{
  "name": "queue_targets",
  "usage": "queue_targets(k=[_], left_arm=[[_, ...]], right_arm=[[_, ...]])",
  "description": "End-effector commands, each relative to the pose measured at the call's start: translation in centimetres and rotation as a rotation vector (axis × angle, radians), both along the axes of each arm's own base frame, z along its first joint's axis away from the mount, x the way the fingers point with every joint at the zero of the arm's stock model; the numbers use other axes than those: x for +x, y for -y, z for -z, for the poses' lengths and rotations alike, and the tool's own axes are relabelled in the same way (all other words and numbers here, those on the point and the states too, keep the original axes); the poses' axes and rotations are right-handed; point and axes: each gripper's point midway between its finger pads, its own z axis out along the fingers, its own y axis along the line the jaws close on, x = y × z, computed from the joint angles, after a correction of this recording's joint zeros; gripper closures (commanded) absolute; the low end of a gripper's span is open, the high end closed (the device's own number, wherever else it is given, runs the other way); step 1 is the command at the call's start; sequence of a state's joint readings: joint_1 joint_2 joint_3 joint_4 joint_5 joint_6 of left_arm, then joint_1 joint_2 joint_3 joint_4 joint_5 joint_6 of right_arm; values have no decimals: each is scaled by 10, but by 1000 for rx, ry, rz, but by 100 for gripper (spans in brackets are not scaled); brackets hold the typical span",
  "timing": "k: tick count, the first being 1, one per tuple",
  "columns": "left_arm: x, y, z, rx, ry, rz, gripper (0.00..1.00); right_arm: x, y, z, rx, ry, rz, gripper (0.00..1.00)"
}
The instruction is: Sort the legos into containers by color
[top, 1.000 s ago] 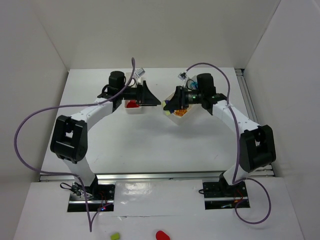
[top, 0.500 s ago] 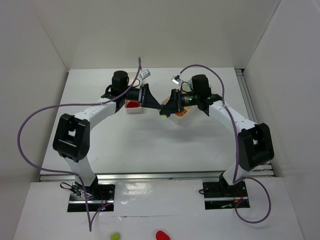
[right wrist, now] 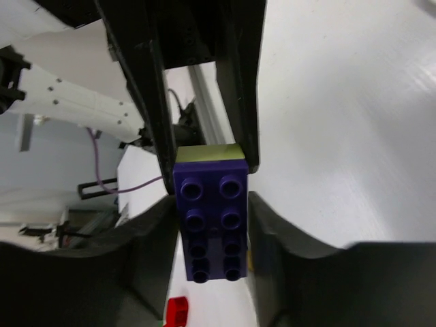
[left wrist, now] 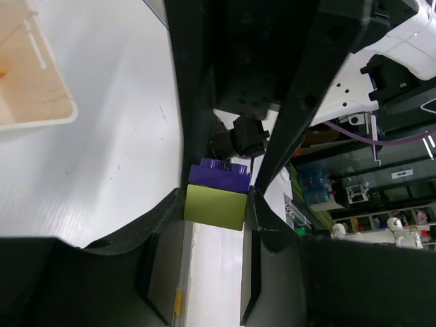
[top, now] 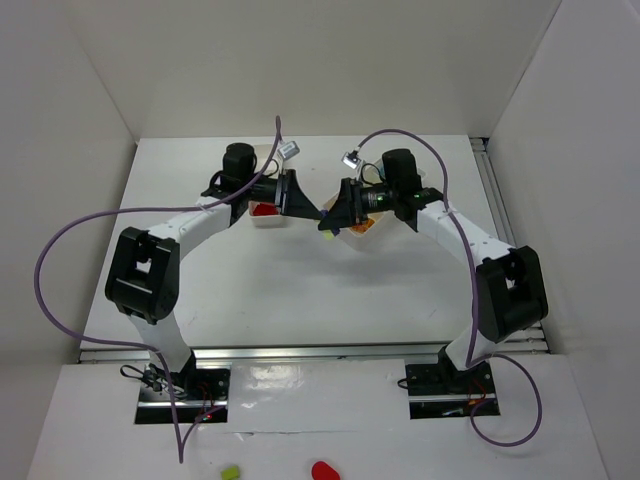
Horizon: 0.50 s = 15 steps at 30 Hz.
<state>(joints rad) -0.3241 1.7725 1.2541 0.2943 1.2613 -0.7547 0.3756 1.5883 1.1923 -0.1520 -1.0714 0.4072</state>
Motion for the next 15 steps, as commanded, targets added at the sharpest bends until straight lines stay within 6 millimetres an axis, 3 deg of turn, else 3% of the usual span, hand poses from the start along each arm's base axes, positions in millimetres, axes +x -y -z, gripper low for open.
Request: queue_targets(k=[1, 5, 11, 15], left_arm=[[-1, -1, -16, -15, 63, 14, 100], [2, -9, -9, -18, 38, -11, 100], [6, -16, -18, -28, 64, -58, 100], [15, -22, -20, -31, 64, -106, 100]], right_arm=[[12, -4, -18, 5, 87, 41, 44], [10, -3, -15, -3, 79, 49, 44], [9, -2, -17, 10, 83, 65, 43], [12, 1, -15, 10, 84, 86, 23]])
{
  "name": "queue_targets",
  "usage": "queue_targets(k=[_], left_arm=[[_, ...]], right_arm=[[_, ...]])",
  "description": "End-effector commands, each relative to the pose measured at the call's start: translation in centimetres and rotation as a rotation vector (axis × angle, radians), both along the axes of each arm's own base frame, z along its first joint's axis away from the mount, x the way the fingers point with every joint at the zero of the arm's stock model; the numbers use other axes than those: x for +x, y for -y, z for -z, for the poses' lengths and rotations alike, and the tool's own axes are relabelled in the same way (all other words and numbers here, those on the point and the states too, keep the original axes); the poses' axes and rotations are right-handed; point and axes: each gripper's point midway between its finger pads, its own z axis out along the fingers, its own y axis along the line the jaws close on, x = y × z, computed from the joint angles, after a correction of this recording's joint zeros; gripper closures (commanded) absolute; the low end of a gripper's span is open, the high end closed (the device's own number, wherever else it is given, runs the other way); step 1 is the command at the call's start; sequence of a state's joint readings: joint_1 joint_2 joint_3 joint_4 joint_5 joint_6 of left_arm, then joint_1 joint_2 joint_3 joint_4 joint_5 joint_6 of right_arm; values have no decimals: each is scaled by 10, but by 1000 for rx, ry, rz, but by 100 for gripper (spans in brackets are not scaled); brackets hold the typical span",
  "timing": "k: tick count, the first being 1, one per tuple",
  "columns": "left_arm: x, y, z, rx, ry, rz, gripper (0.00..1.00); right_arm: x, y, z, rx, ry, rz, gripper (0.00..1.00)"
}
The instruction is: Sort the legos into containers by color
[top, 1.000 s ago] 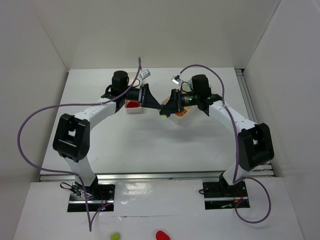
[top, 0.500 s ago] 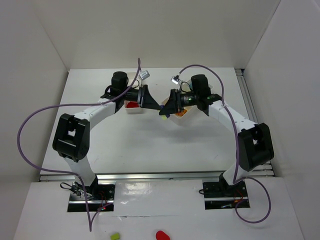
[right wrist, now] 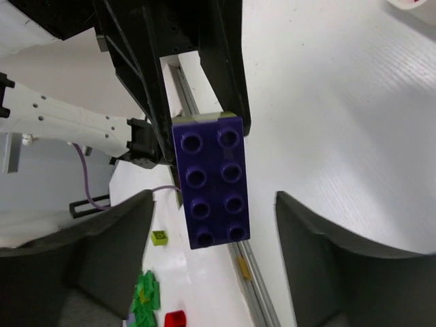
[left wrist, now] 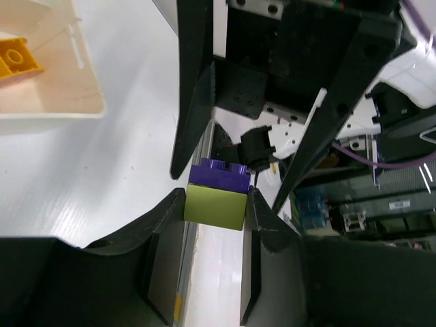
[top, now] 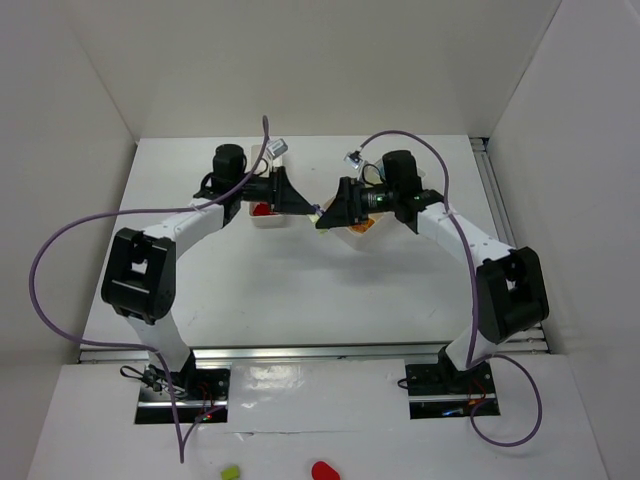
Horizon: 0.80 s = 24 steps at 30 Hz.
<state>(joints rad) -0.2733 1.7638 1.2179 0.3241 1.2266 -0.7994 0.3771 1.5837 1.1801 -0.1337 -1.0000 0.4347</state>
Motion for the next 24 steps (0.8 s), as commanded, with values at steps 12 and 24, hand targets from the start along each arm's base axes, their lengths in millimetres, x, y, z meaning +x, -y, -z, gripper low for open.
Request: queue_targets(k=[12, 24], left_arm=[[24, -38, -27, -10, 4, -378, 100], [29, -47, -35, -50, -42, -526, 100]], right_arm=[[23, 5, -40, 154, 119, 224, 12], [38, -23, -61, 337, 86, 264, 9]])
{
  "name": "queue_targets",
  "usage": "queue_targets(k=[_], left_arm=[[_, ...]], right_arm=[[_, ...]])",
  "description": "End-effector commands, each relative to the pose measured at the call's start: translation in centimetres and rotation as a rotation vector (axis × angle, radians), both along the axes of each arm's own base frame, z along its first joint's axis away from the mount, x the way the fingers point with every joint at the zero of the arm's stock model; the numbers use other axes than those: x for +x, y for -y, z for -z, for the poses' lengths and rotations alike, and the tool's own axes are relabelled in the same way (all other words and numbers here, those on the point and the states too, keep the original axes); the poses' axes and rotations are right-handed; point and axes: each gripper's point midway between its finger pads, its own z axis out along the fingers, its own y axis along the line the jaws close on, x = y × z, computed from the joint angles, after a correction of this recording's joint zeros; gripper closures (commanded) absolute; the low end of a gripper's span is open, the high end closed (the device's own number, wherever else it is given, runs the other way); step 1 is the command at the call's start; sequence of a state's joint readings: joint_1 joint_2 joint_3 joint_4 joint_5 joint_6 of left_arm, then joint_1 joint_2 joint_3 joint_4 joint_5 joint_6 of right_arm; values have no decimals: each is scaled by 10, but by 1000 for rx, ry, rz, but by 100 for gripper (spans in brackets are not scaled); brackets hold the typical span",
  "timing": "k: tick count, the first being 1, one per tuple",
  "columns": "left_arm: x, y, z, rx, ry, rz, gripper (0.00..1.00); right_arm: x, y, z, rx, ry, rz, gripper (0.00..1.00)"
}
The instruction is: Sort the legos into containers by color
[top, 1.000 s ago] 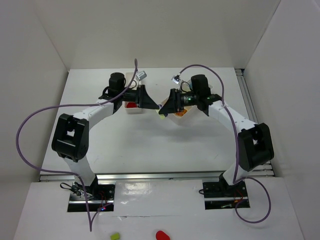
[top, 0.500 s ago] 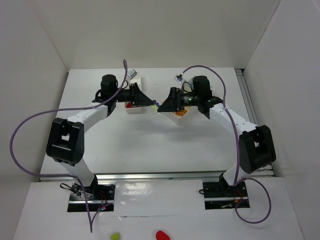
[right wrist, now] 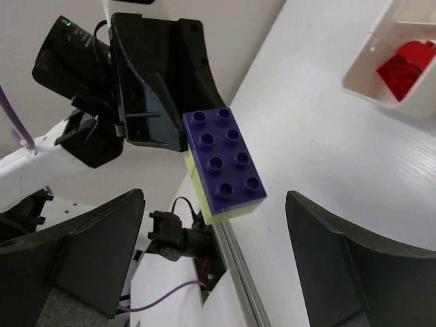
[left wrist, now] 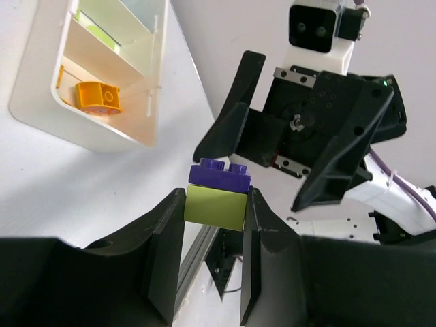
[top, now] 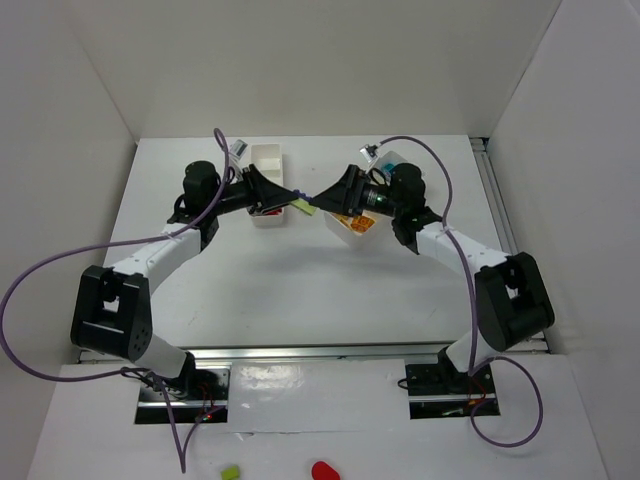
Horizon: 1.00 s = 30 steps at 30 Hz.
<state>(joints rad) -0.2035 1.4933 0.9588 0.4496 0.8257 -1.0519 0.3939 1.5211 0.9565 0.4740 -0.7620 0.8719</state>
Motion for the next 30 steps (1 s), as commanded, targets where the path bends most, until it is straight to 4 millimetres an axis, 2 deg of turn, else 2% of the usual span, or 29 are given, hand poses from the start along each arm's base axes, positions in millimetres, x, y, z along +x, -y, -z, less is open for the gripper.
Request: queue_targets(k=[1, 5, 9, 10, 15, 17, 20, 22, 23, 24, 26, 30], left_arm=[[9, -4, -15, -18, 45, -55, 100], [14, -5, -26, -13, 68, -77, 100], [19, -8, -28, -8, 76, -86, 100], [21, -8, -24, -5, 65, -85, 100], [23, -11, -26, -24, 66, -97, 100], [20, -10, -23, -23, 56, -88, 100], [22, -14, -23, -23, 56, -97, 100], [22, -14, -19, -21, 48, -97, 100], [20, -13, -19, -22, 47, -88, 100], [20, -13, -19, -26, 39, -88, 100], [22, -17, -19, -34, 45, -100, 100], [21, -20, -17, -40, 36, -100, 100]], right_arm=[[1, -22, -33, 123, 78, -33, 9], [-6, -38, -34, 140, 66, -73, 11], [-3, -39, -25, 126, 52, -42, 12], [-3, -39, -28, 134, 69, -43, 12], [-1, -38, -31, 168, 72, -27, 25], [0, -38, -29, 171, 75, -18, 33], [3, -35, -32, 189, 79, -11, 39], [4, -35, -26, 189, 57, -11, 39], [3, -35, -30, 203, 62, -13, 36], [3, -37, -26, 201, 60, -22, 30], [6, -34, -23, 213, 42, -14, 26], [7, -31, -26, 260, 38, -14, 27]])
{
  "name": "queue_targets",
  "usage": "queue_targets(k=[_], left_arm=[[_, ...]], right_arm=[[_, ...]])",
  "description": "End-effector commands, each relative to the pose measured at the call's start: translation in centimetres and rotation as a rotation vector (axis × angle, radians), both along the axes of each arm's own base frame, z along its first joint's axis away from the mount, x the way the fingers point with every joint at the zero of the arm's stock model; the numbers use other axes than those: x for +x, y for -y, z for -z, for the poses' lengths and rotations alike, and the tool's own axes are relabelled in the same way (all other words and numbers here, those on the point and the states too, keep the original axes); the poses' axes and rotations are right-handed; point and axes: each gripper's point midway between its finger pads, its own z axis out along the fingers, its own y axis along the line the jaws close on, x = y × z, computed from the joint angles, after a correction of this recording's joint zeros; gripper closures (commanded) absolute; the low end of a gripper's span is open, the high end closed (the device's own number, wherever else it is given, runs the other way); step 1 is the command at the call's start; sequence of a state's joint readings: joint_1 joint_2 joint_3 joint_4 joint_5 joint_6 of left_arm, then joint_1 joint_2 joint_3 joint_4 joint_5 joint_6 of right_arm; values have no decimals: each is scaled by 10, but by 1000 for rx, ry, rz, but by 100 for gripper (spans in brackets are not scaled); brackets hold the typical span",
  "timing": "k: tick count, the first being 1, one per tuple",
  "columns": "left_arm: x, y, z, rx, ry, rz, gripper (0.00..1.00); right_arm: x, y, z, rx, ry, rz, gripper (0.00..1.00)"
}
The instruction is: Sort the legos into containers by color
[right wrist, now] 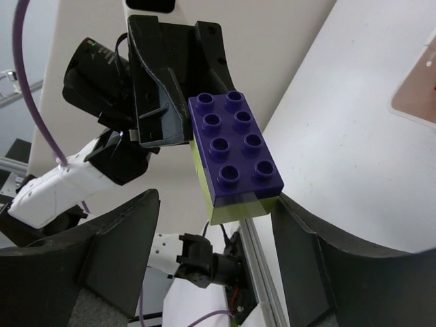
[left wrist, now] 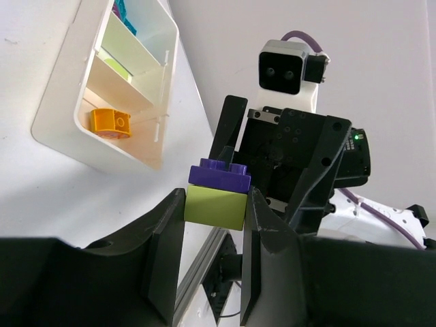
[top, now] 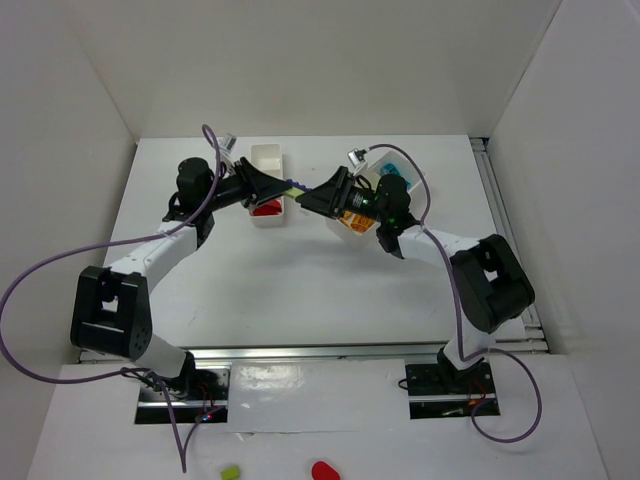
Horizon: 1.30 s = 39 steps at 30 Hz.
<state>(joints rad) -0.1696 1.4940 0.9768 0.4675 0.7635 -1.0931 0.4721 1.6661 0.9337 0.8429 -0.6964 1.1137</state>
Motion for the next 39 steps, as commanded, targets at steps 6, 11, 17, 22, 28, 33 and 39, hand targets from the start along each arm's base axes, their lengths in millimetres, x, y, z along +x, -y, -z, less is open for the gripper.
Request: queue_targets(k=[6, 11, 17, 22, 28, 33, 39], left_arm=[[-1, -5, -9, -25, 37, -2, 100], [-2, -4, -11, -27, 48, 7, 100], [-3, -4, -7, -26, 39, 7, 100], [-3, -4, -7, -26, 39, 7, 100], [0, -8, -11, -27, 48, -2, 100], [4, -11, -11, -32, 40, -12, 100], [12, -21, -12, -14, 19, -50, 100]], right_arm=[[3, 4, -16, 99, 57, -5, 35], [7, 2, -11, 114, 44, -9, 36], [8, 0, -9, 118, 40, -19, 50], [12, -5, 3, 58, 18, -7, 69], [13, -14, 28, -217, 58, 51, 73], [1, -11, 41, -267, 37, 34, 73], [7, 37, 43, -448, 35, 169, 75]])
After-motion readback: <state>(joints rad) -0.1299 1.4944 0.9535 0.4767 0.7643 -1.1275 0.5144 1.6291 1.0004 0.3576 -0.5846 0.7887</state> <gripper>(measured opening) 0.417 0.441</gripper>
